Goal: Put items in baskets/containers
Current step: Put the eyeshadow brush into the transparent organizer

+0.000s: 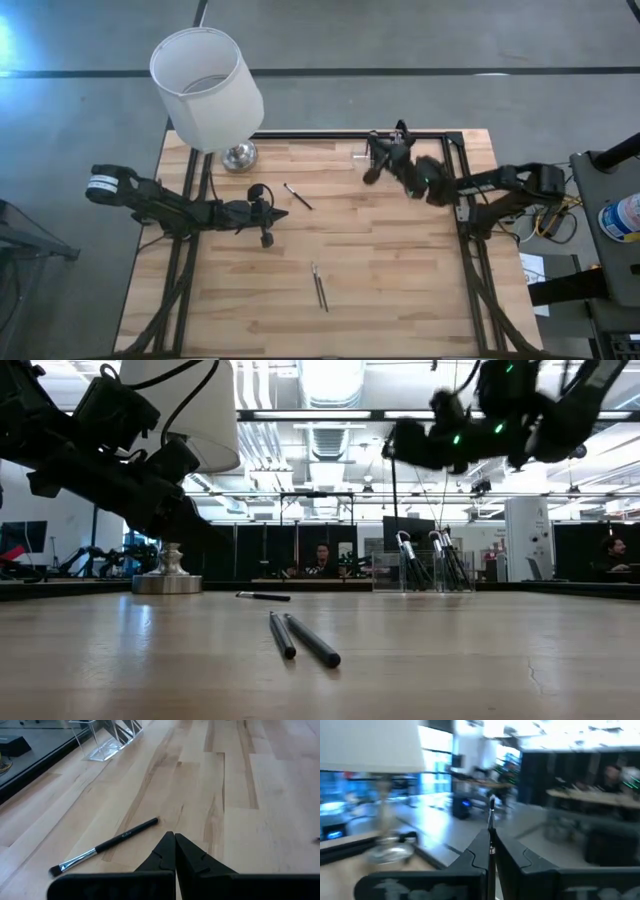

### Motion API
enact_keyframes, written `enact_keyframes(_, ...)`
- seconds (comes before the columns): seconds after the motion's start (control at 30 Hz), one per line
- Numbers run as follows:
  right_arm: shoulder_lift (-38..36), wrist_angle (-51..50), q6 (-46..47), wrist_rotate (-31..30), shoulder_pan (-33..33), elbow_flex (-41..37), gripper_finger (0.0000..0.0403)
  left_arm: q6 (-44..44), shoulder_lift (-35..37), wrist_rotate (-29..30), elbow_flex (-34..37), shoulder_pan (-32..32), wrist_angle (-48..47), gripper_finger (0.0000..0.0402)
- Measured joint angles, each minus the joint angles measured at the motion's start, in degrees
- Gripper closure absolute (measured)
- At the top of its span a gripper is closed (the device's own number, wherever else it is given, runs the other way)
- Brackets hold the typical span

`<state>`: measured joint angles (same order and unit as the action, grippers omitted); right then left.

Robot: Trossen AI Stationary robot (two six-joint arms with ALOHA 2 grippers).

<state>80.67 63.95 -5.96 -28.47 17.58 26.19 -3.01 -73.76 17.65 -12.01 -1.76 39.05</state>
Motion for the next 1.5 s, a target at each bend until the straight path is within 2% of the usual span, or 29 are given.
enact_keyframes(0.1,3.77,-0.09,4.36,1.01,5.45,1.49,0.0390,0.00,0.00,0.00,0.00,0.00,-0.02,0.0401)
enact_keyframes(0.23,10.21,0.26,8.77,1.74,9.41,5.33,0.0390,0.00,0.00,0.00,0.00,0.00,0.00,0.0402)
enact_keyframes(0.4,18.89,-0.14,12.18,1.12,10.69,10.86,0.0390,0.00,0.00,0.00,0.00,0.00,-0.02,0.0402)
enact_keyframes(0.53,22.68,-2.85,15.60,-1.45,10.40,13.91,0.0390,0.00,0.00,-0.02,0.02,0.00,-0.04,0.0402)
enact_keyframes(0.77,21.77,-12.87,19.74,-6.06,9.11,16.86,0.0390,-0.04,0.00,-0.13,0.04,0.00,-0.07,0.0402)
enact_keyframes(1.0,20.62,-22.09,31.66,-6.29,9.21,17.29,0.0390,-0.52,0.00,-0.17,0.04,0.00,-0.07,0.0402)
enact_keyframes(1.2,19.47,-29.00,35.56,-7.52,9.18,17.31,0.0389,-0.71,0.00,-0.18,0.04,0.00,-0.08,0.0402)
enact_keyframes(1.3,18.29,-32.09,35.61,-7.75,9.20,17.93,0.0375,-0.72,0.00,-0.19,0.04,0.00,-0.07,0.0402)
enact_keyframes(1.5,16.52,-34.70,35.63,-7.44,9.18,18.73,0.0323,-2.06,0.00,-0.46,0.04,0.00,-0.11,0.0402)
